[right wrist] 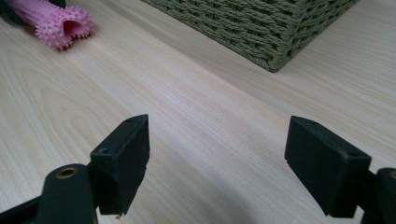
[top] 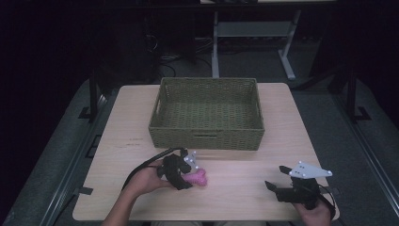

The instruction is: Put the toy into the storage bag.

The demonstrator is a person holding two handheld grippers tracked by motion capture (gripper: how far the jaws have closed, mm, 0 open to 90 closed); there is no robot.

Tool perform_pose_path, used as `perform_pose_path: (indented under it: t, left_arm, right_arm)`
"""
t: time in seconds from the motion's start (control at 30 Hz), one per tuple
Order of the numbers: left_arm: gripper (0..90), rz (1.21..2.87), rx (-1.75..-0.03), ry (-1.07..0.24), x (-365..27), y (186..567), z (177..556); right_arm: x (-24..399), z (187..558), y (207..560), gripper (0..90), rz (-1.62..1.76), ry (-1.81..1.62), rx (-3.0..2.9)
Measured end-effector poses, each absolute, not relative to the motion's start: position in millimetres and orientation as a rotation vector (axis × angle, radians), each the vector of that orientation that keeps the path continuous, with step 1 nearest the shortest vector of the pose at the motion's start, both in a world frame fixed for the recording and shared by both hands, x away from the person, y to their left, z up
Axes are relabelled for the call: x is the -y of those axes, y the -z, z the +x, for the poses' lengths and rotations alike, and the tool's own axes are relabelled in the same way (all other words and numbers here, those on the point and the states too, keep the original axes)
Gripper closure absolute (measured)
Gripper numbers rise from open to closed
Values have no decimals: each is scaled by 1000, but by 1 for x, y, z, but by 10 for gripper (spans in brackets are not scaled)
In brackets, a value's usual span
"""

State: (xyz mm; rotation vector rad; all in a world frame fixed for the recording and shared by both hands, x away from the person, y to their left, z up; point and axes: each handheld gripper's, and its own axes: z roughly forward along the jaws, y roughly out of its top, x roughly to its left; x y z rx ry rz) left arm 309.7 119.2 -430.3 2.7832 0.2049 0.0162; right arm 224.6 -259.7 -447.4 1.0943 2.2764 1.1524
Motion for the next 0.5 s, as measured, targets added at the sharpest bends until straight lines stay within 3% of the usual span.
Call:
perform_pose_path:
  t: [0.1, 0.5]
  left_arm:
    - [490, 2778, -188, -38, -117, 430, 309]
    - [526, 2812, -180, -33, -113, 433, 310]
  right_arm:
    - [260, 225, 447, 217, 1093, -1153, -2277]
    - [262, 223, 447, 217, 1094, -1160, -2272]
